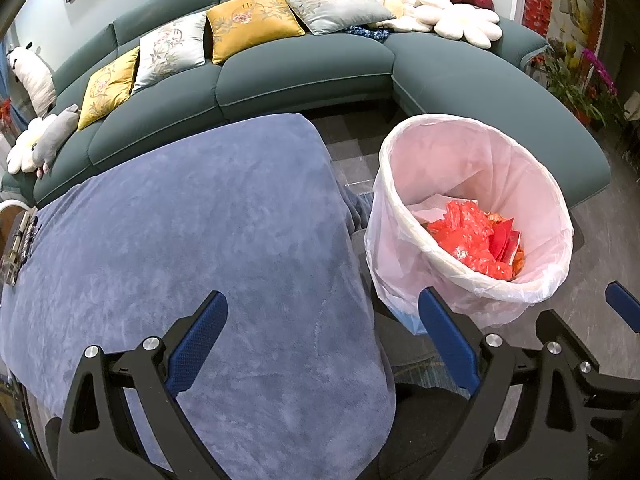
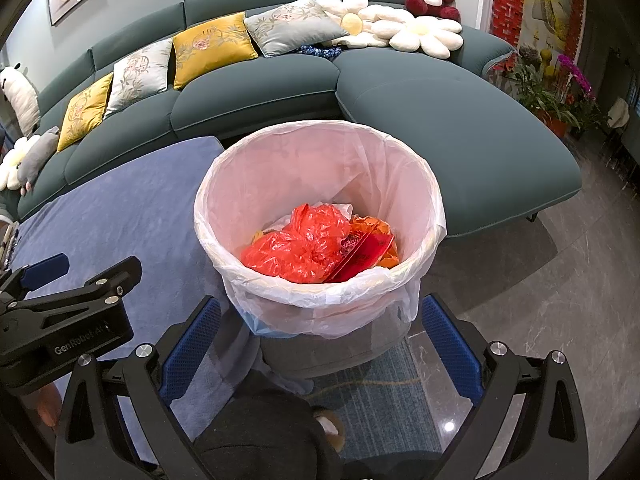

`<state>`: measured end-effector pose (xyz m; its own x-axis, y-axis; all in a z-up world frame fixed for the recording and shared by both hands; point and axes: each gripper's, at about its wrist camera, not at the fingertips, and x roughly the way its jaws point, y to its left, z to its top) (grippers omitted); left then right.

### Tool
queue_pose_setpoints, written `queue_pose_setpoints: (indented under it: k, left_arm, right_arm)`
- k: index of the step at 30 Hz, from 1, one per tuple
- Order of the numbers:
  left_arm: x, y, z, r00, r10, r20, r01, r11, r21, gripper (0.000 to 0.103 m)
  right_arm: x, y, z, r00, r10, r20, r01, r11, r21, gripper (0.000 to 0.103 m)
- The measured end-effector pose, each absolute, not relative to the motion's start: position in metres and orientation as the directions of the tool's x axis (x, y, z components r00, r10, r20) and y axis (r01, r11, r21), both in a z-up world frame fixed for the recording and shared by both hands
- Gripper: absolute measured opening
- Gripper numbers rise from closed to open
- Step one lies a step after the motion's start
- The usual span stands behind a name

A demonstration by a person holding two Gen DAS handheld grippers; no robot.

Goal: Collect trash

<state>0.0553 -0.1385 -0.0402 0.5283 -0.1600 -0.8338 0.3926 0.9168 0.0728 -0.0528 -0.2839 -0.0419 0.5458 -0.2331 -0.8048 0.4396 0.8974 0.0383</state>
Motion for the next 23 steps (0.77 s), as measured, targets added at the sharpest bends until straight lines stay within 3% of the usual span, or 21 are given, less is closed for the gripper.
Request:
queue_pose_setpoints:
  k: [23]
  left_arm:
    - [0.0563,-0.1433,-0.0442,0.528,-0.167,-0.833,0.412,0.908,0.079,0.092]
  right_arm:
    - [-0.0558,-0.2882,-0.0462,0.538,-0.237,-0.809,0.452,0.891,0.040,0.096]
